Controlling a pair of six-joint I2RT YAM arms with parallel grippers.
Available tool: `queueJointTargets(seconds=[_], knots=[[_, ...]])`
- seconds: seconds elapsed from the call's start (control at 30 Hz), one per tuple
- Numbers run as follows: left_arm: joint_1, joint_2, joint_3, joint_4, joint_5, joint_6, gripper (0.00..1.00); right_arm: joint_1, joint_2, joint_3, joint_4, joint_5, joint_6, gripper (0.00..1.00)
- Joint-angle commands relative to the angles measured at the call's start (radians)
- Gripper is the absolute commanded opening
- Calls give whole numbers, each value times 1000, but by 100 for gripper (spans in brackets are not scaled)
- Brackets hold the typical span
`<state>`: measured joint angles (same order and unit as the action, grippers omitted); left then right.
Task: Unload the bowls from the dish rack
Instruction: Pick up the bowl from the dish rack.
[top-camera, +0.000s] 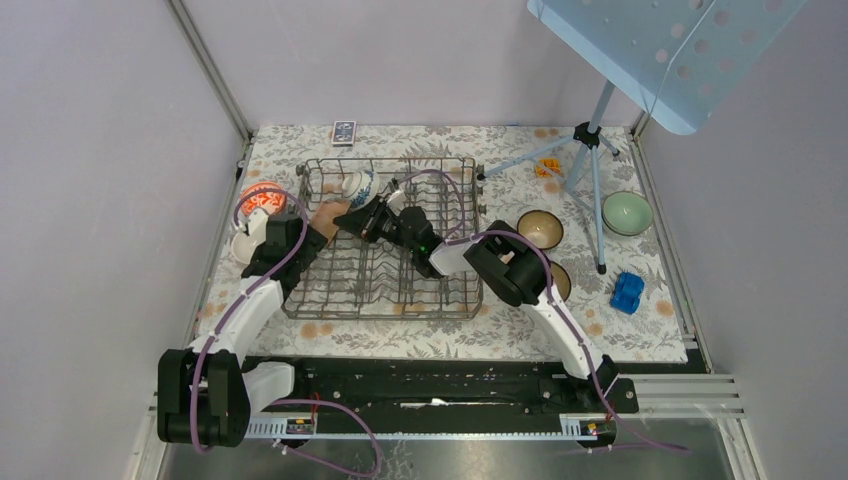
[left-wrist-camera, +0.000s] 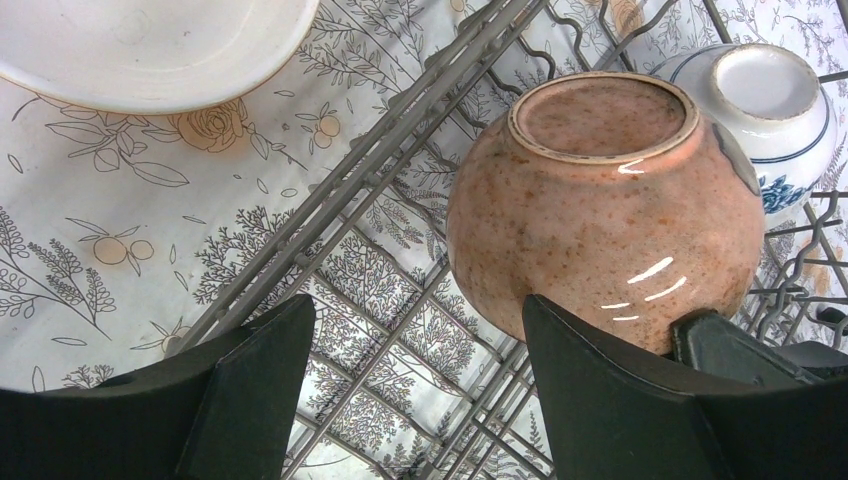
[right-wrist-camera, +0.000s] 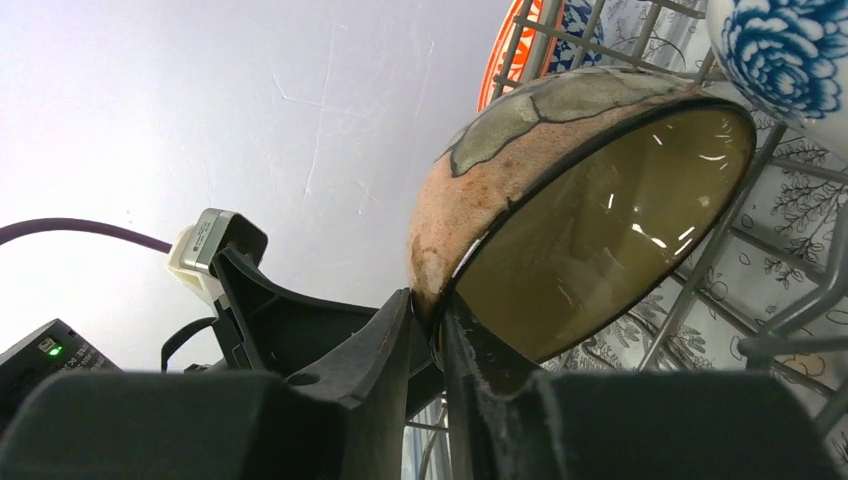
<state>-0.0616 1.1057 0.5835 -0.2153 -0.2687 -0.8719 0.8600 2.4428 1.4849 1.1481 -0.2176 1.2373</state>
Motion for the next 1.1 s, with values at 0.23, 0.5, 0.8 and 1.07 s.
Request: queueJointTargets(seconds=[0.23,0.5,0.8,1.07], knots=[[9,-37,15,-74,-62,22,81,-13,57,98,176,-89,57,0],[9,-98,90,-167,-101,17,81,-20,59,153,229,-137,90,0],[9,-135,249,-348,-197,-48,85,-22,-1,157,234,-166,96,0],[9,-203,365,-414,-193,-64,86,-22,-71,158,237,-226,89,0]])
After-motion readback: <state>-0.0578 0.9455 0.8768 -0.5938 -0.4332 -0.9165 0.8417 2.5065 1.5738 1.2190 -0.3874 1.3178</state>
